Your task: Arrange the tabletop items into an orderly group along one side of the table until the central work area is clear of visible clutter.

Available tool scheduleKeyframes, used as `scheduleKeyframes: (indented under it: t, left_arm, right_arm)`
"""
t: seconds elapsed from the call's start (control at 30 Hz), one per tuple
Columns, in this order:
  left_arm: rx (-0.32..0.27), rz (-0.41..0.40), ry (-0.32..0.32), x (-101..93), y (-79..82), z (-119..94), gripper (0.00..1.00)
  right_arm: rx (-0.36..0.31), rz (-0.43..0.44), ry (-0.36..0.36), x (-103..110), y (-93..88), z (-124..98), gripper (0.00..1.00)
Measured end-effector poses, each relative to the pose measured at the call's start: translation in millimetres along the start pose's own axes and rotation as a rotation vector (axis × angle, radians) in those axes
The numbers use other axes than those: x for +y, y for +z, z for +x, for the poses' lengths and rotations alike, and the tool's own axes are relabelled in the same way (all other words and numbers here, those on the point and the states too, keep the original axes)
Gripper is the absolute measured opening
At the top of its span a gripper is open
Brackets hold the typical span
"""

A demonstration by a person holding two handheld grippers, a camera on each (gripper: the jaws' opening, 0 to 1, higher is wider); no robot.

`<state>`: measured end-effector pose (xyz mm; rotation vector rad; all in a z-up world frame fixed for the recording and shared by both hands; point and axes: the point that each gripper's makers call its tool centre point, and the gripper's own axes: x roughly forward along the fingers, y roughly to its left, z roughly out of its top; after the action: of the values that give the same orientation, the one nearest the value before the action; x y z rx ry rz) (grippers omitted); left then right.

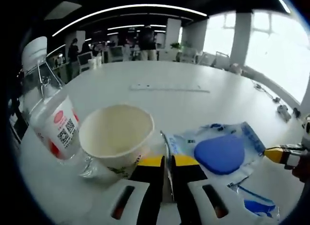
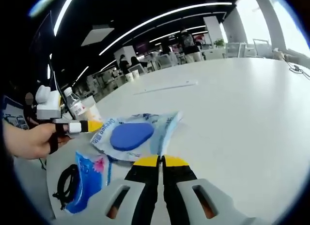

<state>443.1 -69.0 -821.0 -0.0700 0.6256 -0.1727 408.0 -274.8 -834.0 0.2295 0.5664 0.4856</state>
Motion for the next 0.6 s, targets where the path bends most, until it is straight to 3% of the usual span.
scheduleKeyframes:
  t: [0.17, 0.4, 0.6]
  left_arm:
    - [-0.027, -0.009, -0.022, -8.7, -0.5, -16.7, 0.22]
    - [-0.030, -0.004, -0.086, -9.0, -6.1, -32.1, 0.39]
    - [-0.072, -0.028, -0.137, -7.1, 4.2, -53.0, 0.61]
  right_arm:
    - [-0.022, -0.032, 0.008, 3.0, 3.4, -0.4, 0.03]
    - [-0.049, -0.074, 0.002, 6.7, 11.8, -5.4, 0.15]
    - [-0.087, -0.072, 0.008, 13.0, 23.7, -14.8, 0.26]
